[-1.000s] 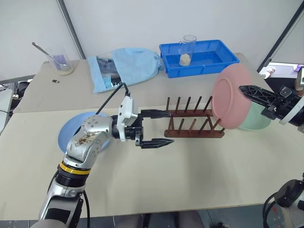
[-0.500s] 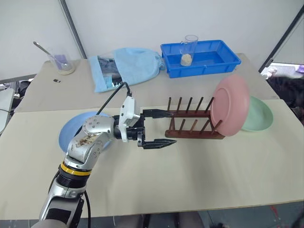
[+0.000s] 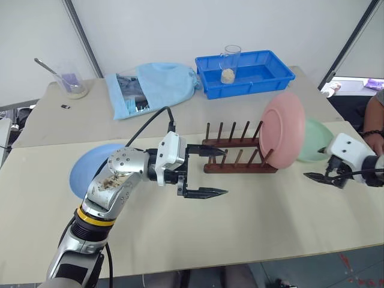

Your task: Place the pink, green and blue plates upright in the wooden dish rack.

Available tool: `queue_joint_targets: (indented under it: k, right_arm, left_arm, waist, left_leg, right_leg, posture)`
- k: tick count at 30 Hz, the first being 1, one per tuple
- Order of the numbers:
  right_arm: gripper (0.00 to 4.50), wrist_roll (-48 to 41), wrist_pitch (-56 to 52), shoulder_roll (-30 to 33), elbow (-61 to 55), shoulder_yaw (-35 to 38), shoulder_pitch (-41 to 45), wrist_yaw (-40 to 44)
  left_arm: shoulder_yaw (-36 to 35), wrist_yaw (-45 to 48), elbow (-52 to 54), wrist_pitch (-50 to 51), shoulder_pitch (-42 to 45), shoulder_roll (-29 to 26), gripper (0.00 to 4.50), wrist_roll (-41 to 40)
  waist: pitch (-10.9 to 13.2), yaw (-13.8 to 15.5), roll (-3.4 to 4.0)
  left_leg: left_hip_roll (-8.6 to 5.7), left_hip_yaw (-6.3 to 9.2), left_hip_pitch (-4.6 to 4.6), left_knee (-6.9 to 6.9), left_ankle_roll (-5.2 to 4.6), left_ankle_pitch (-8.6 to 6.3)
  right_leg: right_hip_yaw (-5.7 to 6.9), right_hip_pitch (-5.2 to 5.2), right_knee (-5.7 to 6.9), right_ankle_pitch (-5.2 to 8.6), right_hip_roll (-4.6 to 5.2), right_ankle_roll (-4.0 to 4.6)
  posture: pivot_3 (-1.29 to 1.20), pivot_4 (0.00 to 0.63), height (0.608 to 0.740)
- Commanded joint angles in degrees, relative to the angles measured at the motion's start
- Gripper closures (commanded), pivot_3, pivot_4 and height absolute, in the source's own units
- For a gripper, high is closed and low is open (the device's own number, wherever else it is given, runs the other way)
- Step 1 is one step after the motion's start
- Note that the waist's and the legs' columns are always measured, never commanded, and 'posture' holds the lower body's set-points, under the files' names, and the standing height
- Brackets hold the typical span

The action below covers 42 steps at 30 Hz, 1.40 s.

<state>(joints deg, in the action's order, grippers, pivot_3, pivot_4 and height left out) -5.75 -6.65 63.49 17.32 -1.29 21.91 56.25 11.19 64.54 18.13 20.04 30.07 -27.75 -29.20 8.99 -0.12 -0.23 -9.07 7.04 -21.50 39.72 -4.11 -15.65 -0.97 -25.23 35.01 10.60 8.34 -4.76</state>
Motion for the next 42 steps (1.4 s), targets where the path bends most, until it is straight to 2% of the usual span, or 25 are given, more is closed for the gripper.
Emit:
queue_joint_targets:
  k: [1,5,6,12,18,19,26,32,36,39,42]
  right_arm:
    - [0.03,4.1,4.3,-1.8,6.8,-1.7,5.0,-0.2]
    - [0.03,7.4,6.7,-4.9,14.8,-3.6,10.4,-1.2]
    - [0.27,8.0,7.1,-5.5,16.4,-3.9,11.4,-1.5]
    - [2.26,10.0,6.8,-7.7,22.2,-4.4,13.9,-1.3]
    - [4.32,10.5,6.9,-8.4,22.3,-3.5,13.3,-2.9]
    - [4.46,10.5,6.9,-8.4,22.0,-3.3,13.1,-3.3]
    - [4.46,9.1,5.6,-6.7,17.7,-0.5,10.3,-5.2]
    - [4.46,6.4,3.2,-1.0,7.4,8.6,5.6,-7.4]
    - [4.46,2.3,0.2,0.8,-3.5,15.9,6.8,-8.8]
    - [4.46,-5.6,-7.8,-1.8,-13.7,19.9,12.0,-9.8]
    - [4.46,-19.9,-21.0,-8.1,-25.9,22.1,18.8,-12.8]
  left_arm:
    - [-0.5,-1.1,2.2,-0.2,0.0,-0.1,0.00,0.1]
    - [-0.5,-2.1,2.4,-0.5,-0.3,0.0,0.00,0.3]
    - [-0.4,-2.2,2.4,-0.5,-0.3,0.1,0.00,0.3]
    - [-0.1,-2.7,1.8,-1.0,0.0,0.1,0.00,0.9]
    - [-0.2,-3.1,1.1,-1.4,0.1,0.4,0.00,1.7]
    - [-0.2,-3.1,1.0,-1.5,0.2,0.5,0.00,1.9]
    - [-0.8,-3.9,0.6,-1.8,-0.3,0.8,0.00,2.5]
    - [-3.0,-4.9,1.0,0.1,-1.3,-0.5,0.00,1.0]
    - [-5.4,-6.0,0.8,1.3,-2.0,-1.5,0.00,0.0]
    - [-7.9,-7.1,0.9,3.2,-2.5,-2.6,0.00,-1.4]
    - [-10.8,-7.5,1.6,4.6,-3.9,-4.6,0.00,-2.8]
  waist:
    - [0.0,0.2,0.01]
    - [0.0,0.6,0.01]
    - [0.0,0.6,0.01]
    - [0.0,0.8,0.02]
    - [0.0,0.8,0.04]
    - [0.0,0.8,0.03]
    - [0.0,1.0,0.03]
    - [0.0,1.1,0.07]
    - [-0.1,0.3,0.15]
    - [0.0,-0.1,0.15]
    - [0.0,-0.3,0.14]
  left_leg:
    - [-0.01,0.00,-0.01,-0.01,0.00,0.00]
    - [-0.02,0.00,-0.02,0.00,0.00,0.00]
    - [-0.01,0.00,-0.02,0.00,0.00,0.00]
    - [-0.02,0.01,-0.02,0.00,0.00,0.00]
    - [-0.02,0.01,-0.01,0.01,0.00,0.00]
    - [-0.02,0.01,0.01,0.02,0.00,0.00]
    - [-0.04,0.05,0.03,0.02,0.00,0.00]
    - [-0.05,0.06,-0.06,0.01,0.00,0.00]
    - [0.01,0.02,-0.05,-0.01,0.01,0.00]
    - [0.07,0.01,0.00,-0.03,0.03,0.01]
    - [0.14,0.02,-0.01,-0.04,0.03,0.01]
  right_leg:
    - [0.00,-0.01,0.00,0.00,0.01,0.00]
    - [0.00,-0.02,-0.01,0.00,0.00,0.00]
    - [0.00,-0.02,-0.01,0.00,0.00,0.01]
    - [0.00,-0.01,0.00,-0.01,0.00,0.01]
    - [0.00,0.00,0.00,-0.01,0.00,0.02]
    - [0.00,0.02,0.01,-0.01,-0.01,0.02]
    - [0.01,0.08,0.00,-0.01,-0.02,0.02]
    - [-0.01,-0.04,0.02,-0.01,-0.01,0.02]
    - [-0.04,-0.08,0.03,-0.01,-0.03,0.02]
    - [-0.04,-0.06,0.05,-0.02,-0.07,0.05]
    - [-0.04,-0.05,0.03,-0.04,-0.13,0.08]
  posture:
    - [0.00,0.150,0.740]
    - [0.00,0.150,0.740]
    - [0.00,0.150,0.740]
    - [0.00,0.150,0.740]
    - [0.00,0.150,0.740]
    - [0.00,0.150,0.740]
    - [0.00,0.150,0.740]
    - [0.00,0.150,0.740]
    - [0.00,0.150,0.740]
    - [0.00,0.150,0.740]
    - [0.00,0.150,0.740]
